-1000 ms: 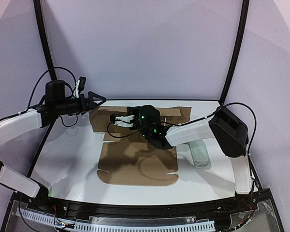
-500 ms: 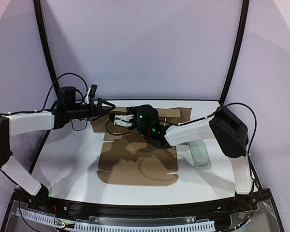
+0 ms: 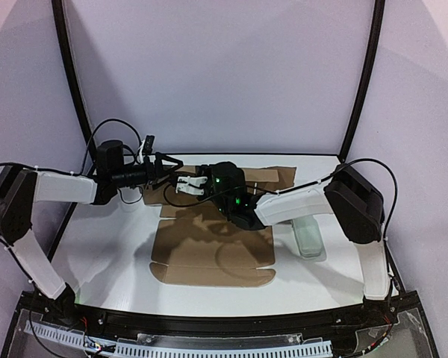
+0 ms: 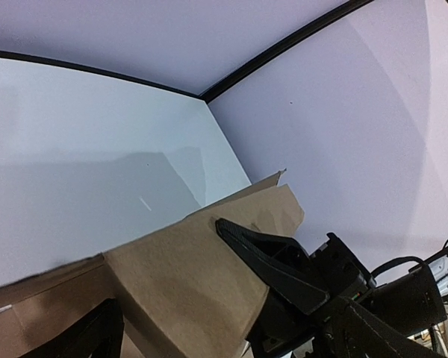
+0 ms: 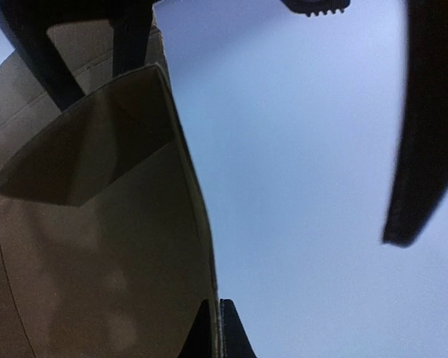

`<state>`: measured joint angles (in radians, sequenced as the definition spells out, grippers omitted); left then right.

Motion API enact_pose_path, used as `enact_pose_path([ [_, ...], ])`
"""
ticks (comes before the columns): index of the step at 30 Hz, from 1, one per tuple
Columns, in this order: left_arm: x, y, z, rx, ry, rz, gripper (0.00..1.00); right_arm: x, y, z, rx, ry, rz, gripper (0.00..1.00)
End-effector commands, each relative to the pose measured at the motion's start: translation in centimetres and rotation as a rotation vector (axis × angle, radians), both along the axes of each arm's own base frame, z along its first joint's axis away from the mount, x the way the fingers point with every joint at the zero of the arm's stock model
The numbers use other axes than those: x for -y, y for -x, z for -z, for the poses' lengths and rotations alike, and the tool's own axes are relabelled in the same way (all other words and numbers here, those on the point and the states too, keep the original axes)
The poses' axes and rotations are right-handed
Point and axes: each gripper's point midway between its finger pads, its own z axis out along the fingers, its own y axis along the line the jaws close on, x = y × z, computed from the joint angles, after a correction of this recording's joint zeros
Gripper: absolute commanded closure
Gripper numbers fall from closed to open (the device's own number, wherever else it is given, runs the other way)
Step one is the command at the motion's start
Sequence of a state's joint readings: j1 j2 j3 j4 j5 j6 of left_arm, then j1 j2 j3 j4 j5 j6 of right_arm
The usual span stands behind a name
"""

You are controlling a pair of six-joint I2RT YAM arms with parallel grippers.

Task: Fold the paper box

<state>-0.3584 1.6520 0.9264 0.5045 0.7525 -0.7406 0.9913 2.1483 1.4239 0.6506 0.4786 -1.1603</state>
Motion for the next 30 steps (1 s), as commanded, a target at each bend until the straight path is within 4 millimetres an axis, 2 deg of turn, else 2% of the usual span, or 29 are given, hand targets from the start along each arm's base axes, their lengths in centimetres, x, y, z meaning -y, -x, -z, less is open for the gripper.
enact_pose_path([
  [1,0.9,-0.2,-1.4,0.036,0.071,0.039,0.01,-0.9,2.6,5.0,-0.144,0.039,-0.057,1.0],
  [7,1.1,-0.5,-1.8,0.054,0.086,0.047,0.01,-0.9,3.2,6.6,-0.167,0.046,-0.048,1.0],
  [13,0.2,-0.4,-1.3,0.053,-0.001,-0.005,0.01,-0.4,2.8,5.9,-0.131,0.048,-0.028,1.0],
  [15,-0.7,0.1,-1.2,0.06,-0.057,-0.045,0.01,-0.1,2.4,5.7,-0.123,0.05,-0.017,1.0],
  [16,-1.4,0.0,0.0,0.017,-0.105,-0.085,0.01,0.0,2.1,5.4,-0.115,0.046,-0.006,1.0],
  [17,-1.9,0.3,-0.6,0.047,-0.137,-0.105,0.01,0.2,1.7,5.0,-0.106,0.042,0.009,1.0],
  [18,-3.0,0.5,1.0,-0.005,-0.202,-0.152,0.01,0.4,1.3,4.7,-0.099,0.041,0.022,1.0],
  [19,-4.1,1.2,0.7,0.021,-0.257,-0.191,0.01,0.7,0.7,4.1,-0.084,0.039,0.04,1.0],
  [20,-5.0,1.7,2.0,-0.011,-0.301,-0.219,0.01,0.8,0.4,3.6,-0.074,0.037,0.048,1.0],
  [21,-5.5,2.3,1.2,0.019,-0.308,-0.23,0.01,1.0,0.1,3.2,-0.065,0.037,0.054,1.0],
  [23,-6.6,3.7,1.7,0.015,-0.333,-0.255,0.01,1.1,-0.3,2.5,-0.05,0.033,0.065,1.0],
  [24,-7.2,4.3,2.9,-0.013,-0.359,-0.273,0.01,1.2,-0.5,2.2,-0.042,0.039,0.068,1.0],
  [25,-7.6,4.8,2.6,-0.008,-0.353,-0.287,0.01,1.2,-0.6,2.0,-0.036,0.04,0.069,1.0],
  [26,-8.0,5.1,3.0,-0.021,-0.358,-0.303,0.01,1.2,-0.6,1.9,-0.029,0.044,0.071,1.0],
  [27,-8.6,5.6,4.3,-0.049,-0.374,-0.327,0.01,1.2,-0.7,1.8,-0.022,0.046,0.072,1.0],
  [28,-9.3,6.3,5.2,-0.073,-0.342,-0.367,0.01,1.2,-1.0,1.8,-0.018,0.051,0.085,1.0],
  [30,-9.5,6.6,5.5,-0.076,-0.279,-0.398,0.01,1.3,-1.2,1.8,-0.024,0.051,0.093,1.0],
])
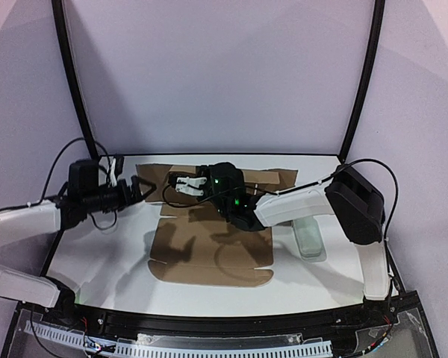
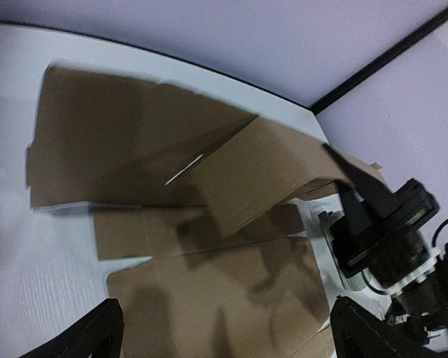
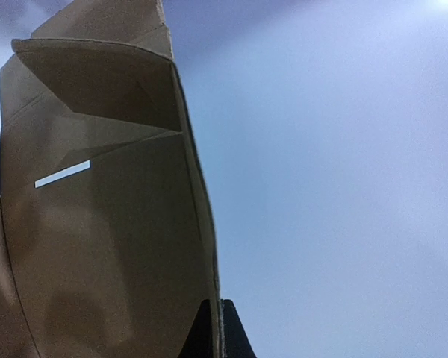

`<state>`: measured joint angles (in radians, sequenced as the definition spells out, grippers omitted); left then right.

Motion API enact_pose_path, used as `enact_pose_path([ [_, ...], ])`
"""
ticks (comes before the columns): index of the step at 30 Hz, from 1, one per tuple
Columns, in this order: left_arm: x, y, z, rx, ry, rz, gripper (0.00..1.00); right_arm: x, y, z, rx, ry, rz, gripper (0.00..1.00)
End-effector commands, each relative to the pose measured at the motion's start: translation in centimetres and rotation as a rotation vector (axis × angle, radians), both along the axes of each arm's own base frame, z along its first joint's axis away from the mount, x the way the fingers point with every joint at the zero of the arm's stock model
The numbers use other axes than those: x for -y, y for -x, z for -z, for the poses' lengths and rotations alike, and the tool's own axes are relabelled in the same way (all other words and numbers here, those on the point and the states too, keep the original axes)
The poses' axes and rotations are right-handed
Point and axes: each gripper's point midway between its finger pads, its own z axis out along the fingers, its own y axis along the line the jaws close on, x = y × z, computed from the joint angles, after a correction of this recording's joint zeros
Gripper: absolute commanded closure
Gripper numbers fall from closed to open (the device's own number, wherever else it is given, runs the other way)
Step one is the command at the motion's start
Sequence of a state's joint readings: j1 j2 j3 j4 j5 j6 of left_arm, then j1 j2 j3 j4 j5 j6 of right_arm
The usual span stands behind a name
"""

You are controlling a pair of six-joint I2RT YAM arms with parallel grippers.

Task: Fold the paper box

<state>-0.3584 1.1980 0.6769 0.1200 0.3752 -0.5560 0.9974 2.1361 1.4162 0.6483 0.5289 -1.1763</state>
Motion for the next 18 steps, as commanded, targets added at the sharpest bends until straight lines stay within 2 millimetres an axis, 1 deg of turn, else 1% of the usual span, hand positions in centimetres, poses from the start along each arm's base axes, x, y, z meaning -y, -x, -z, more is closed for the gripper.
enact_pose_path([
  [1,-1.7,1.2,3.9,-0.077,0.026,-0.107,0.01,0.6,-1.2,2.1,-0.038,0.034,0.051,1.0],
  [3,-1.9,1.0,4.6,-0.092,0.037,-0.134,0.01,0.5,-1.1,1.9,-0.054,0.029,0.046,1.0],
  [5,-2.5,0.3,6.2,-0.116,0.021,-0.185,0.01,0.6,-1.0,1.6,-0.078,0.02,0.037,1.0],
  [7,-2.5,-0.5,6.2,-0.096,0.024,-0.198,0.01,0.6,-1.1,1.4,-0.091,0.016,0.029,1.0],
  [8,-2.3,-0.8,7.0,-0.109,0.015,-0.197,0.01,0.6,-1.1,1.1,-0.094,0.014,0.022,1.0],
  [9,-2.1,-1.3,6.5,-0.082,0.022,-0.192,0.01,0.8,-1.2,0.8,-0.103,0.017,0.018,1.0],
  [10,-2.0,-1.6,7.2,-0.089,0.009,-0.185,0.01,0.8,-1.3,0.6,-0.109,0.016,0.015,1.0],
  [12,-1.3,-2.6,7.6,-0.08,0.003,-0.163,0.01,1.2,-1.8,-0.7,-0.124,0.001,0.008,1.0],
  [14,-1.0,-3.1,7.9,-0.078,-0.011,-0.15,0.01,1.4,-2.1,-1.6,-0.142,-0.003,0.003,1.0],
  [16,-0.6,-3.9,8.1,-0.068,-0.018,-0.136,0.01,1.8,-2.2,-3.9,-0.142,-0.032,-0.016,1.0],
  [17,-0.5,-4.0,7.8,-0.058,-0.012,-0.134,0.01,1.9,-2.1,-4.4,-0.139,-0.036,-0.02,1.0],
  [18,-0.4,-4.2,8.2,-0.063,-0.017,-0.13,0.01,2.0,-1.9,-4.9,-0.139,-0.041,-0.028,1.0],
])
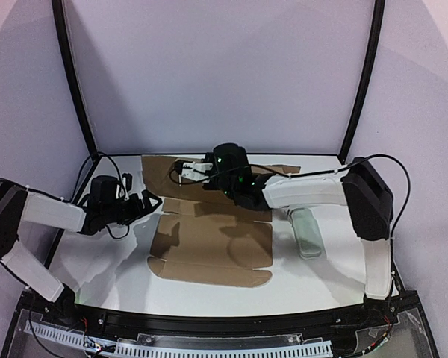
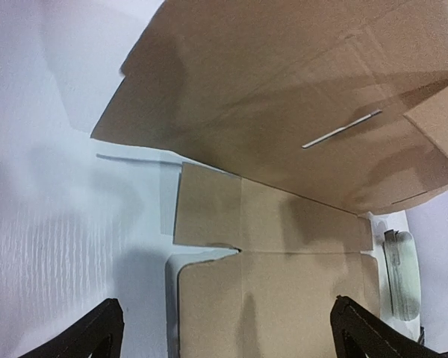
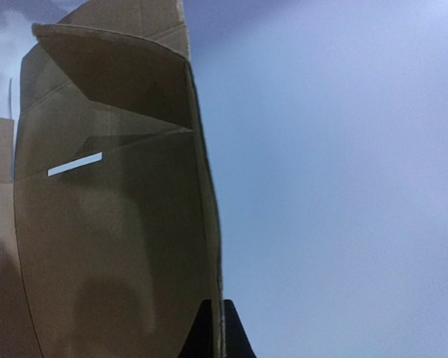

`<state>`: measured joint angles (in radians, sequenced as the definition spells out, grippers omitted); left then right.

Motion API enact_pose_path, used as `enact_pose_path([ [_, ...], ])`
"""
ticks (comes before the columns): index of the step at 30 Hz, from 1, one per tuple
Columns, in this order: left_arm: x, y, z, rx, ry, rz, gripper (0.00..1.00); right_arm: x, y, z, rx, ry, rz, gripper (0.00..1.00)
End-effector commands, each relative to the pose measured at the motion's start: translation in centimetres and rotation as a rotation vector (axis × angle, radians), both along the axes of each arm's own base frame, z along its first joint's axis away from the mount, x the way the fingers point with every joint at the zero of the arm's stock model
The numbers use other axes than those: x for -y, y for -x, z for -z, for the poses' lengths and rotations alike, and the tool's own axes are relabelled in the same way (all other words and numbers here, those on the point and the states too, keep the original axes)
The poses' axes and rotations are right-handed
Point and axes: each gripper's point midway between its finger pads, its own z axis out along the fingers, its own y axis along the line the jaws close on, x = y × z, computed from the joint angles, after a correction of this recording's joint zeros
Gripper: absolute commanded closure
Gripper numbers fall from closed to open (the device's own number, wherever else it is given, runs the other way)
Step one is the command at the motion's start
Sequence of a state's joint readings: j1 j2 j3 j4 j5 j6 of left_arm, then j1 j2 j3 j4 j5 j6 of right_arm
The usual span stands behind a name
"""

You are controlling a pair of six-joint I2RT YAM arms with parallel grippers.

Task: Fold the paper box

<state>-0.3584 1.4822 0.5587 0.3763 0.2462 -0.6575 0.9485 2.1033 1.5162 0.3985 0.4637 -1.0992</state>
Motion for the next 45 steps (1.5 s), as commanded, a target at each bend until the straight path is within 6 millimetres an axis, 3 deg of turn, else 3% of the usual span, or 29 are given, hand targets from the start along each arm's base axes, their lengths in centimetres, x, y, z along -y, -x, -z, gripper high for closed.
enact_pose_path([
  [1,1.4,-2.4,-2.4,0.12,0.004,0.043,0.01,1.2,0.5,-5.1,-0.041,-0.076,-0.045,1.0],
  [12,3.8,-4.9,-1.8,0.111,-0.006,0.146,0.01,2.0,1.7,-7.3,-0.062,-0.103,-0.067,1.0],
  [21,4.2,-4.9,-0.6,0.103,0.001,0.167,0.1,2.5,1.6,-9.1,-0.036,-0.135,-0.044,1.0],
  [28,3.9,-3.6,-1.9,0.213,0.077,0.157,0.11,2.9,2.1,-10.1,-0.046,-0.155,-0.05,1.0],
  [32,4.0,-3.5,-1.8,0.226,0.105,0.153,0.17,3.4,2.5,-10.7,-0.055,-0.171,-0.05,1.0],
  [35,4.0,-3.7,-3.3,0.296,0.154,0.136,0.26,3.5,2.9,-10.8,-0.089,-0.185,-0.061,1.0],
  [42,4.7,-4.5,-5.2,0.353,0.228,0.144,0.53,3.4,3.6,-11.2,-0.143,-0.234,-0.071,1.0],
  [45,4.5,-4.7,-5.8,0.374,0.227,0.13,0.69,3.5,3.6,-11.1,-0.153,-0.246,-0.059,1.0],
])
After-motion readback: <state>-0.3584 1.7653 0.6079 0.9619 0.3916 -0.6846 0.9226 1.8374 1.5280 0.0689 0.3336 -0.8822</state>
